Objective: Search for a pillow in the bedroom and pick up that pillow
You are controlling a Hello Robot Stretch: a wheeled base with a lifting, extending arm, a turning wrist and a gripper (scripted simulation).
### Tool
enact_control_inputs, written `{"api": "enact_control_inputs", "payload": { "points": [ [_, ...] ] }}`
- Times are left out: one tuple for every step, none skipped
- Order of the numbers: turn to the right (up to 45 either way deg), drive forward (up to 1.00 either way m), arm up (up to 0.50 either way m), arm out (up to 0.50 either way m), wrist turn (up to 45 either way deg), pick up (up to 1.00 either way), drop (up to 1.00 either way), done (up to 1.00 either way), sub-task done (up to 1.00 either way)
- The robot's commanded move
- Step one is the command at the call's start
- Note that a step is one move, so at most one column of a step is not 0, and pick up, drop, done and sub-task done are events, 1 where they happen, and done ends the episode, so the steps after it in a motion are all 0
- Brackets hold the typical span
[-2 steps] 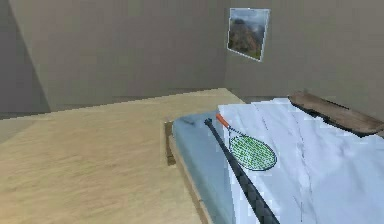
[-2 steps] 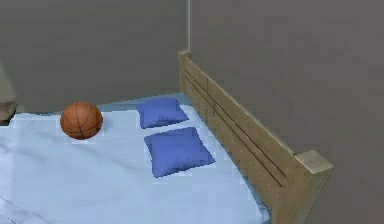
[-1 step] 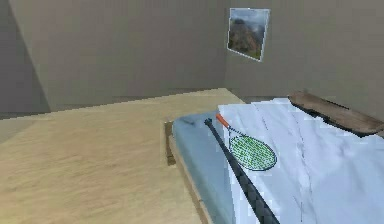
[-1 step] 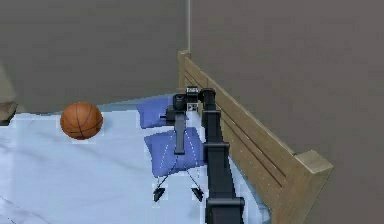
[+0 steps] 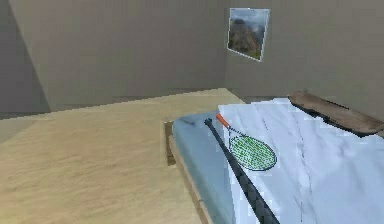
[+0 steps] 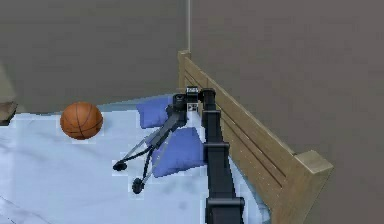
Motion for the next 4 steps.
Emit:
{"api": "enact_control_inputs", "payload": {
  "points": [
    [0.0, 0.00, 0.00, 0.00, 45.0, 0.00, 0.00, 0.00, 0.00],
    [0.0, 0.00, 0.00, 0.00, 39.0, 0.00, 0.00, 0.00, 0.00],
    [0.0, 0.00, -0.30, 0.00, 0.0, 0.00, 0.00, 0.00, 0.00],
    [0.0, 0.00, 0.00, 0.00, 0.0, 1.00, 0.00, 0.00, 0.00]
  ]
}}
